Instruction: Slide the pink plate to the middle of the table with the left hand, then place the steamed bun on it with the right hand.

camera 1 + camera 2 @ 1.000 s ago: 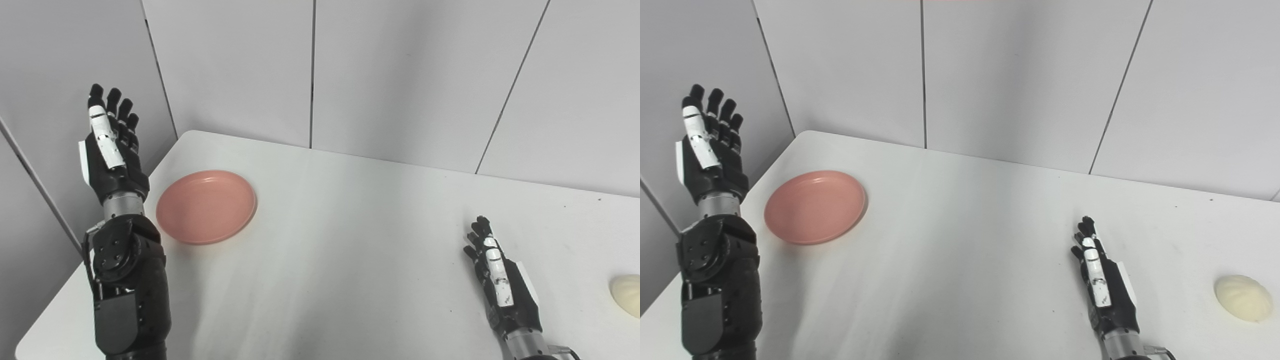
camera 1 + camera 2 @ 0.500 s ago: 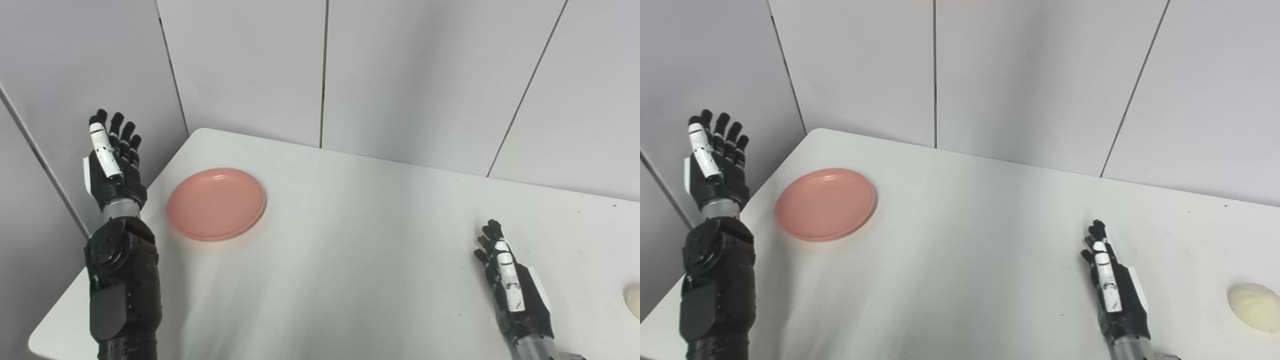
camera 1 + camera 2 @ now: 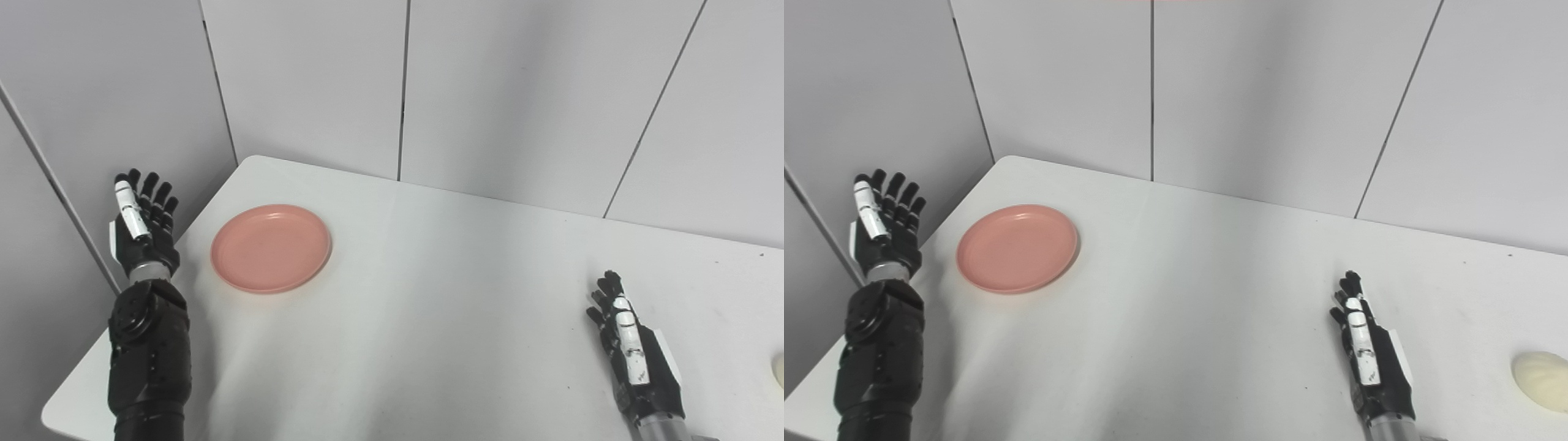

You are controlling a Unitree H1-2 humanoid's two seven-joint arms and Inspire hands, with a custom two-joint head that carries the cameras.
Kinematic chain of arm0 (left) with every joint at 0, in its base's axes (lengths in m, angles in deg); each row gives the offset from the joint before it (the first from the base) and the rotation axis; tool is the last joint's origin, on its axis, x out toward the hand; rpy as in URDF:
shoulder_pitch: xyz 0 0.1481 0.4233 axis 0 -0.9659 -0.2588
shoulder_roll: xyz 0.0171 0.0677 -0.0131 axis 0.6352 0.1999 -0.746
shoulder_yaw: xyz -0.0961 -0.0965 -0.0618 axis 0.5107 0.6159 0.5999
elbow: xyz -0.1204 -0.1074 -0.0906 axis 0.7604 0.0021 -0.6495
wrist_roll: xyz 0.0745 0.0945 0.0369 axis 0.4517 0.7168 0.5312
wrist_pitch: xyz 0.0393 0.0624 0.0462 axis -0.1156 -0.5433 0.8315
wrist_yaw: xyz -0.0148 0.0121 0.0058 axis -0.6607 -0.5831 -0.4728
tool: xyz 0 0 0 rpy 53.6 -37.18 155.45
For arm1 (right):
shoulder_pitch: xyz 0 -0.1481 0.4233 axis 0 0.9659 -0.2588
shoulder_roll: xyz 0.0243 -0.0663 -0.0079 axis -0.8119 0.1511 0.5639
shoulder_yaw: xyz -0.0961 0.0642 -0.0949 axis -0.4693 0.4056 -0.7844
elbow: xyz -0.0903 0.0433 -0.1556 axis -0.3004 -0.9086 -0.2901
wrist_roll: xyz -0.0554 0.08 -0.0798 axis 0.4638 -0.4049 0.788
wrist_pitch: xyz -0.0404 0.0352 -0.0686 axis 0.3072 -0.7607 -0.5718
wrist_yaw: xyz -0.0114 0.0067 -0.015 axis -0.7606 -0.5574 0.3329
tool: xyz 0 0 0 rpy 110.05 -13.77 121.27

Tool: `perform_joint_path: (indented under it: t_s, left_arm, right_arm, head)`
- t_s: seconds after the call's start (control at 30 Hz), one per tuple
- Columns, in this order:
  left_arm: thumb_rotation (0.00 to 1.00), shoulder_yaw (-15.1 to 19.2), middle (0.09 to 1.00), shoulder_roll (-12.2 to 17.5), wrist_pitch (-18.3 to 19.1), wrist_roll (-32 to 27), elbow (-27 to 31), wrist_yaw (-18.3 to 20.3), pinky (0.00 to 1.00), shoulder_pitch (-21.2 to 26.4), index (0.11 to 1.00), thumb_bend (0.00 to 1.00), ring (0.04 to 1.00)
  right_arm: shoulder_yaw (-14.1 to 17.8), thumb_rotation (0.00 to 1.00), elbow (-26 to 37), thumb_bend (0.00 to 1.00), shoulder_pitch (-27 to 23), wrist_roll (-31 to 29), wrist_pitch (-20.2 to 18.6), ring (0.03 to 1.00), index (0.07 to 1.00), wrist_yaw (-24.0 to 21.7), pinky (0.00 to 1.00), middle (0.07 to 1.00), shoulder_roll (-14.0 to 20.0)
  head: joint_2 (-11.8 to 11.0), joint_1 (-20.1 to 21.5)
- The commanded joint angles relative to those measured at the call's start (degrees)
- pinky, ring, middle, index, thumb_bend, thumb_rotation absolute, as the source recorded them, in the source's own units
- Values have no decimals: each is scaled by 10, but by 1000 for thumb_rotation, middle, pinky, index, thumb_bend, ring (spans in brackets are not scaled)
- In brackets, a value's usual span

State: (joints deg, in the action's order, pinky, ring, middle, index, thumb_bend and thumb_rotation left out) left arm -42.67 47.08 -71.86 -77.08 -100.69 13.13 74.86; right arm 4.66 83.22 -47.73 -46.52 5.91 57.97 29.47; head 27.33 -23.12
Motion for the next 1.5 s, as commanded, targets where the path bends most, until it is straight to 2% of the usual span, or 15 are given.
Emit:
perform_joint_path:
  t_s: [0.0,0.4,0.53,0.77,0.97,1.47]
  left_arm:
    - [1000,1,919,19,-25,-7,4,14,914,24,926,380,897]
    - [1000,-3,912,19,-42,-20,-45,17,912,25,907,375,891]
    - [1000,-5,925,25,-46,-31,-76,36,924,28,929,383,901]
    - [1000,-10,923,22,-36,-42,-99,49,926,28,932,363,894]
    - [1000,-10,918,15,-28,-59,-116,62,913,32,932,359,887]
    - [1000,-43,901,-1,-17,-44,-158,64,900,42,907,357,878]
  right_arm:
    - [14,1000,-16,159,8,2,-24,1000,1000,10,1000,1000,14]
    - [14,1000,-20,172,7,4,-19,997,1000,11,1000,1000,15]
    - [14,1000,-19,179,7,8,-20,990,1000,13,1000,1000,15]
    - [15,1000,-12,191,8,3,-31,993,1000,13,1000,1000,14]
    - [13,1000,-13,178,8,7,-23,995,1000,11,1000,1000,15]
    - [14,1000,-9,187,10,6,-29,999,1000,13,1000,1000,12]
  head:
    - [0,0]
    - [2,-1]
    - [2,-1]
    - [3,0]
    - [3,1]
    - [5,4]
